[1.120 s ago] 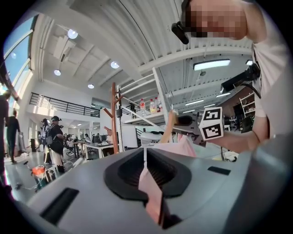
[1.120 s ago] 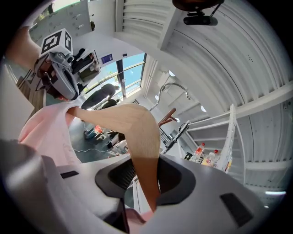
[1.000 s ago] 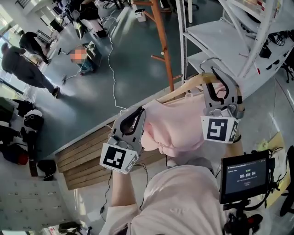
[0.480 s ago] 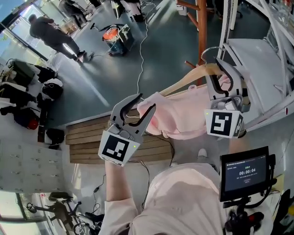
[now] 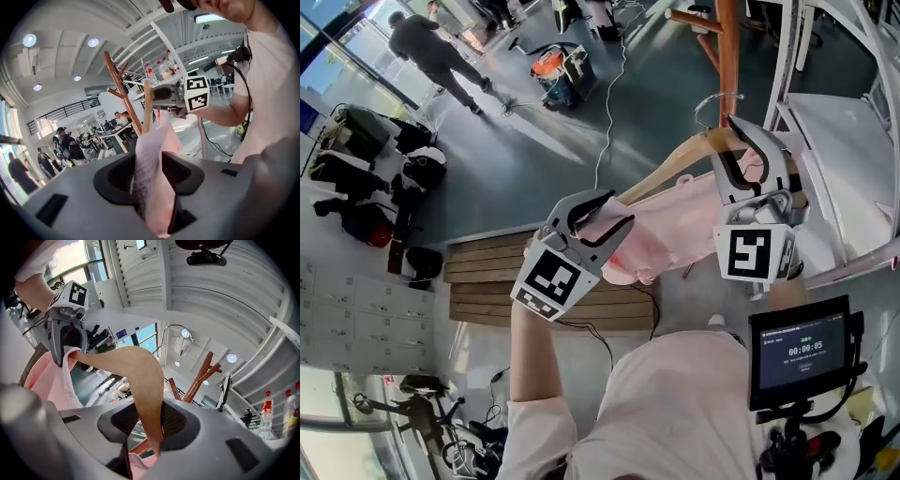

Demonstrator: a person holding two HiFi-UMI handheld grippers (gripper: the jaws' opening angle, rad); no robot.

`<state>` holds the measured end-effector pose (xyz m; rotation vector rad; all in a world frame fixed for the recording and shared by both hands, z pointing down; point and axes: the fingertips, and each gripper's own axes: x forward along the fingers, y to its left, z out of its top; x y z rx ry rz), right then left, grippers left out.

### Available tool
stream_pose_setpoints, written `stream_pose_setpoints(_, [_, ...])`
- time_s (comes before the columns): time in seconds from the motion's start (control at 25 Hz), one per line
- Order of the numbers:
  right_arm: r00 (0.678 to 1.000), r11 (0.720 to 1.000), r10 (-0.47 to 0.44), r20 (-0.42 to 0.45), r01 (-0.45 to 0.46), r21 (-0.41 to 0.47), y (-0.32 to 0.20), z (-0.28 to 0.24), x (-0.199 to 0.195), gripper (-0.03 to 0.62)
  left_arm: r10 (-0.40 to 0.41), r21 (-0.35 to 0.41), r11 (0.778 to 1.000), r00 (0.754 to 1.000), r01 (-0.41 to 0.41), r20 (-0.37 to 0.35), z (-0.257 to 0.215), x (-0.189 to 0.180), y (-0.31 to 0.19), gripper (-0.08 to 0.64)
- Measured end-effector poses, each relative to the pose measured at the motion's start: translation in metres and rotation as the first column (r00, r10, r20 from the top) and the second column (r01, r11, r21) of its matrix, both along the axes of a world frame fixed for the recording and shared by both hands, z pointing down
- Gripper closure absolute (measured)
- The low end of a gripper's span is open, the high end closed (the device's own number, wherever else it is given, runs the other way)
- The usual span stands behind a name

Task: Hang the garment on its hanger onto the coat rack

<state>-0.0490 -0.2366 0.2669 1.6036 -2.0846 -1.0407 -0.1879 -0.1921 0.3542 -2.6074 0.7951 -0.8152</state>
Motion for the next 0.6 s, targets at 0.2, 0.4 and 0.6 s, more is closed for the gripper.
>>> stream_pose_setpoints(0.2, [0.999, 1.0, -0.031, 0.015, 0.031, 0.002, 0.006, -0.002, -0.006, 0.457, -0.004, 0.024, 1.0, 0.998, 0.003, 0.055, 0.005, 0.009, -0.003, 0.397])
stream_pose_setpoints(0.4, [0.998, 0.999, -0.045, 0.041, 0.045, -0.002, 0.0, -0.013, 0.006, 0.457, 0.044, -0.051, 0.998, 0.993, -0.038, 0.107, -0.001, 0.024, 0.003, 0.472])
stream_pose_setpoints(0.6, [0.993, 0.995, -0.097, 0.068, 0.096, 0.02, -0.017, -0.039, 0.01, 0.457, 0.048, -0.22, 0.975, 0.998, -0.037, 0.045, -0.028, 0.033, 0.0, 0.522])
